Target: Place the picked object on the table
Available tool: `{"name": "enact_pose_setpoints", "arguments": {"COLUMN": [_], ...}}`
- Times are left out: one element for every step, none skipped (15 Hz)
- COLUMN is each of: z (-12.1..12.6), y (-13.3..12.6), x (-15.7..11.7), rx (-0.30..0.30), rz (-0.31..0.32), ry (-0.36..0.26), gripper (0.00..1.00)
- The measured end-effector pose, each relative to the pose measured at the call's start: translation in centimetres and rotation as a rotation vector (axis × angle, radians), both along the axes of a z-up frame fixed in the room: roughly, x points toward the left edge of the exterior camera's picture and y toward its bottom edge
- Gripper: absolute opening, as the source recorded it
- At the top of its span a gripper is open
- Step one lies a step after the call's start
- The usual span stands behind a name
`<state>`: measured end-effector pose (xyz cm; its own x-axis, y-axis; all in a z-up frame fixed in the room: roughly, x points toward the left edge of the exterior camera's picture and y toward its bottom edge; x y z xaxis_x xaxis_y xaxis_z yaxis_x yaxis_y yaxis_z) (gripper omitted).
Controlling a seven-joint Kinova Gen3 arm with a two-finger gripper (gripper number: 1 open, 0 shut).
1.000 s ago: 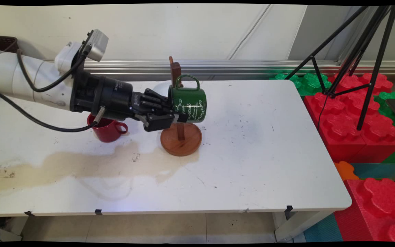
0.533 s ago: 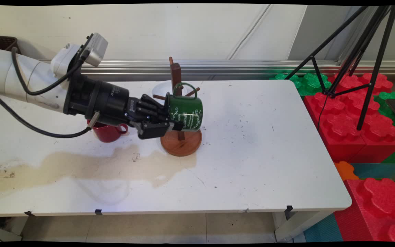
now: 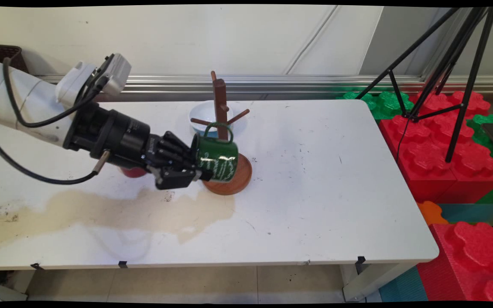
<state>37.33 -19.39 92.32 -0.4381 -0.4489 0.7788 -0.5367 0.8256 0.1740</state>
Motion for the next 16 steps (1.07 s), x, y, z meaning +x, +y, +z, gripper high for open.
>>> {"name": "enact_pose_setpoints", "arguments": {"z": [0.1, 0.2, 0.3, 0.3, 0.4, 0.5, 0.6, 0.6, 0.7, 0.7, 0.7, 0.7, 0.7, 0.6, 0.6, 0.5], "y": [0.2, 0.4, 0.5, 0.6, 0.7, 0.8, 0.9, 0.9, 1.0, 1.0, 1.1, 1.2, 1.3, 1.3, 1.4, 1.4], "x": [0.2, 0.4, 0.5, 0.7, 0.9, 1.0, 1.3, 1.5, 1.8, 2.0, 2.2, 2.5, 2.8, 3.0, 3.1, 3.3], "rx": [0.011, 0.020, 0.028, 0.032, 0.039, 0.044, 0.049, 0.052, 0.057, 0.060, 0.063, 0.066, 0.069, 0.070, 0.070, 0.071], "rz": [-0.008, -0.015, -0.022, -0.027, -0.031, -0.035, -0.039, -0.043, -0.049, -0.055, -0.065, -0.077, -0.090, -0.101, -0.108, -0.117], "ry": [-0.020, -0.039, -0.056, -0.068, -0.086, -0.098, -0.118, -0.132, -0.154, -0.169, -0.192, -0.221, -0.250, -0.278, -0.296, -0.323], "gripper": [0.00, 0.00, 0.00, 0.00, 0.00, 0.00, 0.00, 0.00, 0.00, 0.00, 0.00, 0.00, 0.00, 0.00, 0.00, 0.00]}}
